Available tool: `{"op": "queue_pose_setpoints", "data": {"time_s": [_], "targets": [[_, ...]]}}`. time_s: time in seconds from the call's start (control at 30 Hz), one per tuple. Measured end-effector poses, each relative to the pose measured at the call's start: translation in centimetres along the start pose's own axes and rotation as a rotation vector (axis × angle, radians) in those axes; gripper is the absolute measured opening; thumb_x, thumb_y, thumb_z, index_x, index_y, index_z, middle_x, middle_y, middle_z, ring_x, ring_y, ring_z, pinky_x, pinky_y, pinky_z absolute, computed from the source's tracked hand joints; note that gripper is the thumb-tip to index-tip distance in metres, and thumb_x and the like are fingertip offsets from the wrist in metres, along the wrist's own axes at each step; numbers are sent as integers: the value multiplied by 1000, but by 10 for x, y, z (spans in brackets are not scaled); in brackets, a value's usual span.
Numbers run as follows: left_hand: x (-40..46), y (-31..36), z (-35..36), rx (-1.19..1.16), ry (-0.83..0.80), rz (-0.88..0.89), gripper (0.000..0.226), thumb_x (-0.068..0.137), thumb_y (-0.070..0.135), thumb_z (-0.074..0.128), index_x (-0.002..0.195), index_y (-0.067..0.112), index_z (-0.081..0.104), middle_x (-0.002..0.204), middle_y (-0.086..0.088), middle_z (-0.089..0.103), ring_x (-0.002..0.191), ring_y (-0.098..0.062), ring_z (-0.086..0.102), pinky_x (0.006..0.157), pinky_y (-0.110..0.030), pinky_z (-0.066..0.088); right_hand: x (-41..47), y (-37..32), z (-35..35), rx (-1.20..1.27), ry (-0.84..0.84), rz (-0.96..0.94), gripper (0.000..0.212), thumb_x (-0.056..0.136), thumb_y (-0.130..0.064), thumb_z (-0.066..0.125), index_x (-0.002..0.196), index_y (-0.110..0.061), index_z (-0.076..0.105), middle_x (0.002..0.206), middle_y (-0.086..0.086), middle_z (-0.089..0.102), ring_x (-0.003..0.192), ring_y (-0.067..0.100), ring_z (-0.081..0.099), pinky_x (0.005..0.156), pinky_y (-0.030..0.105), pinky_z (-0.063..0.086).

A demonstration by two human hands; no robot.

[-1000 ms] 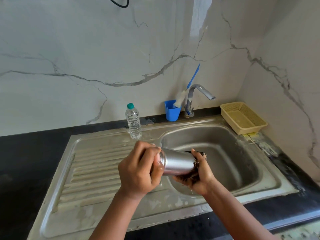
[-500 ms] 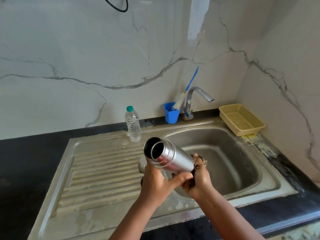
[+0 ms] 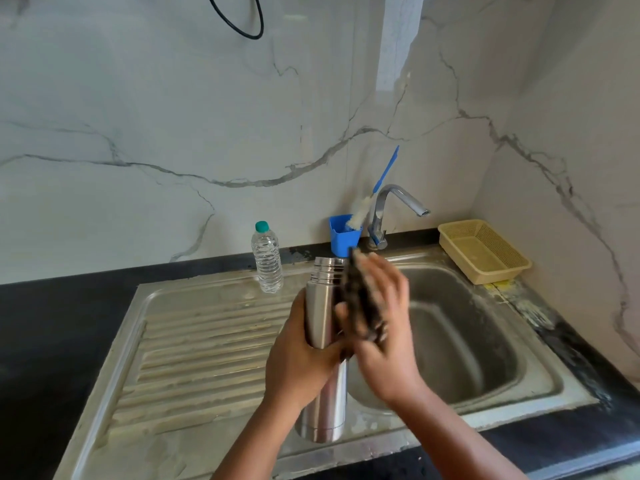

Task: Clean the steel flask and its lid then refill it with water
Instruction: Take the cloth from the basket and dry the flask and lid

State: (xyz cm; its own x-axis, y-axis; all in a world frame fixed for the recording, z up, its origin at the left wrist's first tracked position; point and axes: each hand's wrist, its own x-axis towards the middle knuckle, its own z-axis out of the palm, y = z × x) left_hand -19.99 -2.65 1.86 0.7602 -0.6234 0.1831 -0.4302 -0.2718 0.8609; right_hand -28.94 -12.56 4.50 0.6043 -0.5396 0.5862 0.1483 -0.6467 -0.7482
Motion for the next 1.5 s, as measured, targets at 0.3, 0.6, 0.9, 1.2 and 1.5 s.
{"op": "queue_pose_setpoints", "data": {"time_s": [0.3,0.6,0.9,1.2,1.5], "targets": [[-17,15,1,102,66,30,84,61,66,66,138,57,34,104,24,67,92,-3,66,72,-33,55,15,-3,16,571,16,734,65,77,-47,77,131,-17,57,125,9,66,121,26,60,105,44,48],[-1,6,-14,-198,-470,89,123,72,53,81,148,55,-16,146,21,47,128,1,51,104,-30,47,32,13,-15,934,-197,653,69,60,-21,85,120,6,61,117,27,64,107,37,62,100,56,45],[-16,-5,6,338,-18,96,90,60,57,73,137,38,31,110,10,65,90,-14,66,73,-32,54,26,-11,-9,845,107,646,39,67,-10,86,101,-11,68,95,12,71,94,27,69,88,43,56],[-7,-11,-3,-489,-733,-29,117,64,36,90,150,37,10,141,-1,49,127,-19,55,104,-52,47,37,11,-34,1108,-347,619,77,56,-30,90,117,5,59,111,21,64,102,34,64,87,47,53],[-16,1,17,546,97,288,87,57,52,80,128,24,38,101,4,65,84,-18,65,69,-33,54,26,8,-9,883,195,682,34,69,-15,83,98,-9,66,92,14,65,90,29,64,91,51,52]]}}
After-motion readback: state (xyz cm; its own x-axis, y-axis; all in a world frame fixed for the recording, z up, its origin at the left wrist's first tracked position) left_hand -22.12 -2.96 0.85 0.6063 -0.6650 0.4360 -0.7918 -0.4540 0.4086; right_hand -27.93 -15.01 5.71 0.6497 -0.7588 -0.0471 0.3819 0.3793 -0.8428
